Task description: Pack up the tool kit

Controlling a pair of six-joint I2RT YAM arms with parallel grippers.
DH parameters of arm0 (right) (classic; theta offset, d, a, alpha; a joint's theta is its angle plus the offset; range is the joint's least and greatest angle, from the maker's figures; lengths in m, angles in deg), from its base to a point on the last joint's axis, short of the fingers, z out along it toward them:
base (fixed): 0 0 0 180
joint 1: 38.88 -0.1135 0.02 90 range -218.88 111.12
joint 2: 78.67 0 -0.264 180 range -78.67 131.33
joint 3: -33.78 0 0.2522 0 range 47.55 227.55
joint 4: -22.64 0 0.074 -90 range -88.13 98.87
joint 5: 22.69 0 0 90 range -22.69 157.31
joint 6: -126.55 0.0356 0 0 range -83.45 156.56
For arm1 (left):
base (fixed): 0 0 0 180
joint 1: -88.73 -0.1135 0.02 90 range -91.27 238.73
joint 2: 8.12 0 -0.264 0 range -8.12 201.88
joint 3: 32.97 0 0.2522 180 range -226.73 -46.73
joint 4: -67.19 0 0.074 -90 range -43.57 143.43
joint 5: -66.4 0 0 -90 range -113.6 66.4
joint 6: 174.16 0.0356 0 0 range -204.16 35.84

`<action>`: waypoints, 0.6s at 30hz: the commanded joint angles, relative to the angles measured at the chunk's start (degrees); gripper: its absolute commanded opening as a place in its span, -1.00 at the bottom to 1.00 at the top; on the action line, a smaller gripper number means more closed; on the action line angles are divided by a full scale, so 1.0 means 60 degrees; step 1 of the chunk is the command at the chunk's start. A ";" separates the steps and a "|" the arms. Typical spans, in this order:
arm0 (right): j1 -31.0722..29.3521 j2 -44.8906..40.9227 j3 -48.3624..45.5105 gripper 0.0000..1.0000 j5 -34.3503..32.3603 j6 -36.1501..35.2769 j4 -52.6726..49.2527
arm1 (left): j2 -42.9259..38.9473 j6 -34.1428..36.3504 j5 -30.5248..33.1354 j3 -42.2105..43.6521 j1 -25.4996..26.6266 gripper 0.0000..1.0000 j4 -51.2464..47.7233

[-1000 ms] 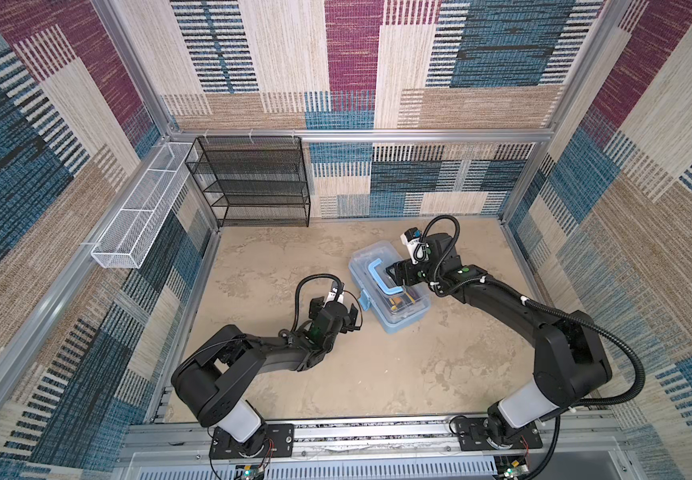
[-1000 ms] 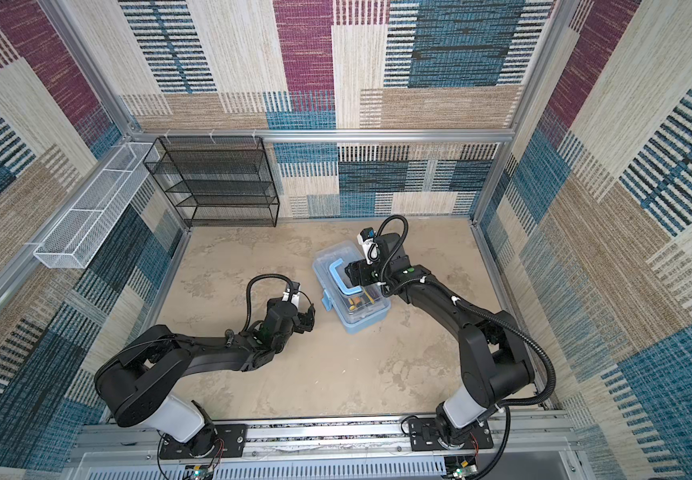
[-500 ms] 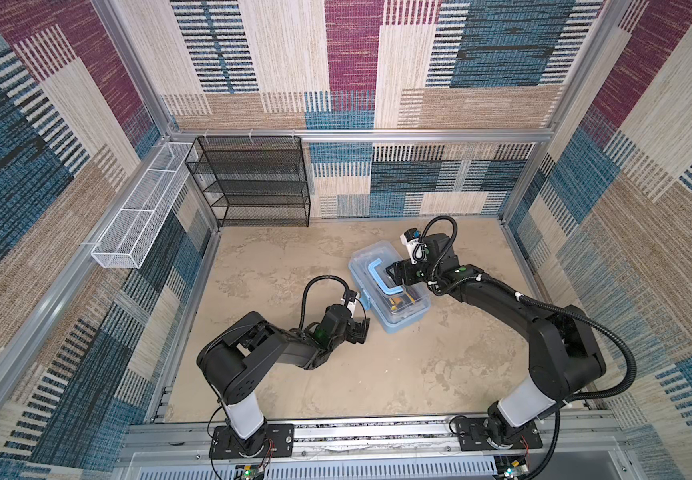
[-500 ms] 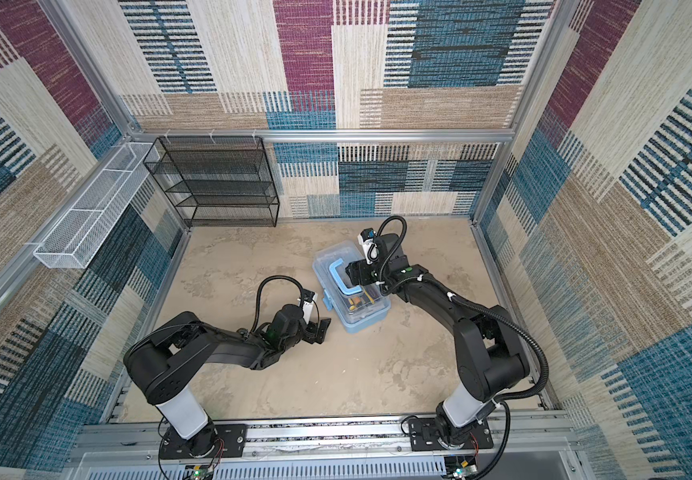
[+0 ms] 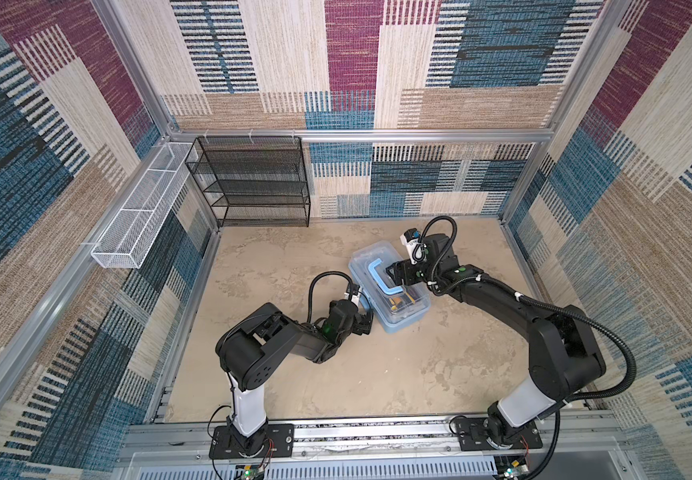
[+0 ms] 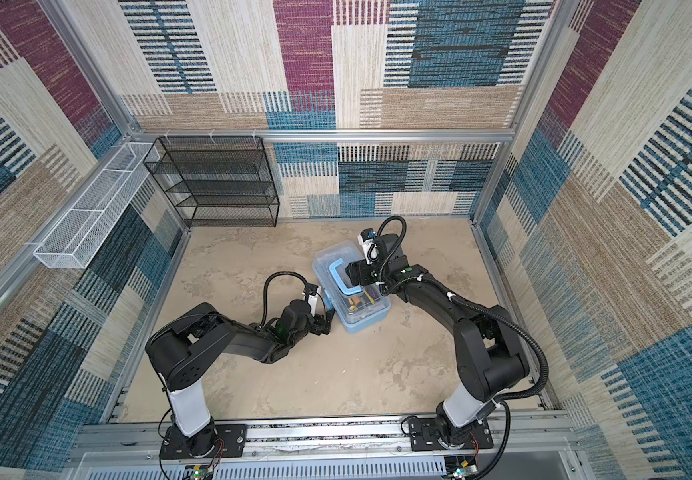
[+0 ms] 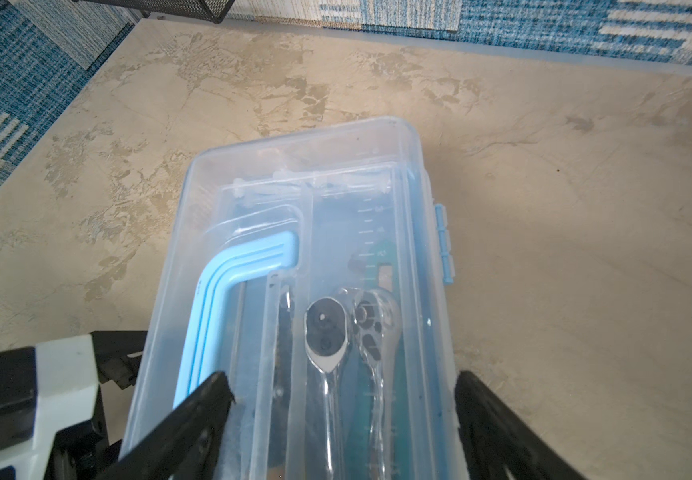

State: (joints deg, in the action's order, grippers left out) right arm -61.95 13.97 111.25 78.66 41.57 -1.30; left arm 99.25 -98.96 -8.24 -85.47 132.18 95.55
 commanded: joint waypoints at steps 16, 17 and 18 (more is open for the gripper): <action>-0.0009 -0.0159 -0.0081 0.72 -0.0201 -0.0015 0.0140 | -0.0812 0.0432 0.1524 0.0304 -0.0015 0.88 -0.0078; -0.0017 -0.0187 -0.0072 0.72 -0.0215 -0.0015 0.0156 | -0.0863 0.0443 0.1562 0.0373 -0.0004 0.88 -0.0085; -0.0012 -0.0227 -0.0064 0.72 -0.0245 0.0002 0.0165 | -0.0933 0.0429 0.1607 0.0431 -0.0018 0.88 -0.0093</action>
State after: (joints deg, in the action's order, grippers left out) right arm -61.99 13.40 110.77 78.05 41.59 -1.34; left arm 94.55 -97.02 -1.84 -83.51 132.31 95.16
